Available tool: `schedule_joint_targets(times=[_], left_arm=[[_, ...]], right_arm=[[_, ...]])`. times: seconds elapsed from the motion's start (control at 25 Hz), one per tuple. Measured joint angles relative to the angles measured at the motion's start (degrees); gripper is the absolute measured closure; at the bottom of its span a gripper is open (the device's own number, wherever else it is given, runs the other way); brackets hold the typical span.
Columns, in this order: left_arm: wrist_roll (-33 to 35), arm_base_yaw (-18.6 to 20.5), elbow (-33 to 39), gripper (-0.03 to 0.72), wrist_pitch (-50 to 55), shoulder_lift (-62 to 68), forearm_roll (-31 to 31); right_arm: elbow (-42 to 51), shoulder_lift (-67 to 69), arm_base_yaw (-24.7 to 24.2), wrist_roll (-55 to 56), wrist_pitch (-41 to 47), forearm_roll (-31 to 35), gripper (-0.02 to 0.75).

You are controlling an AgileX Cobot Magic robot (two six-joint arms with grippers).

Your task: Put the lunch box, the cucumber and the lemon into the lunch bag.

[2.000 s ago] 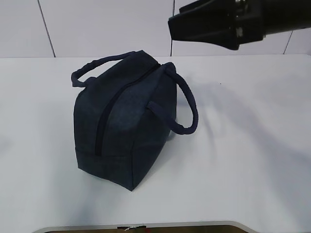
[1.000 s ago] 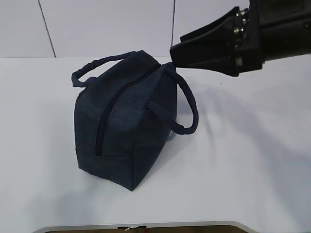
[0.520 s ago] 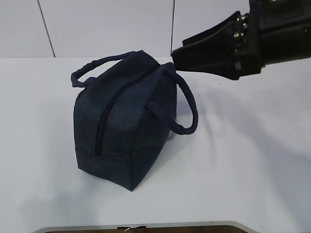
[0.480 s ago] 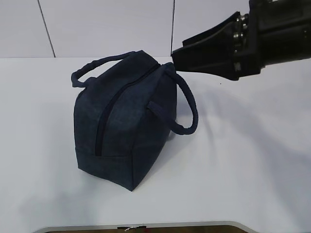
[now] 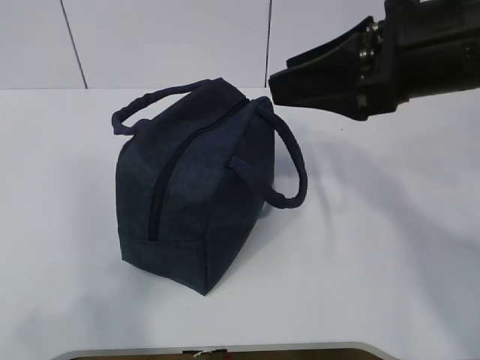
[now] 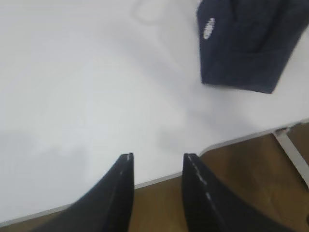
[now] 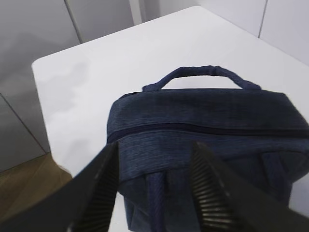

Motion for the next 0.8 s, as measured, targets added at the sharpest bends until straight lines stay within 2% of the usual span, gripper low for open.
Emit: schedule_joint_targets(times=[0.16,0.28,0.8], left_arm=[[0.0,9.2,0.0,0.446,0.0,0.0,0.0],[-0.1,12.5,0.0,0.446,0.0,0.0,0.0],[-0.1,13.5,0.0,0.446,-0.1,0.0,0.0]], right_arm=[[0.0,0.0,0.0,-0.5,1.5,0.0,0.350],[0.0,0.0,0.0,-0.7,2.4,0.0,0.350],[0.0,0.0,0.0,0.0,3.6,0.0,0.350]])
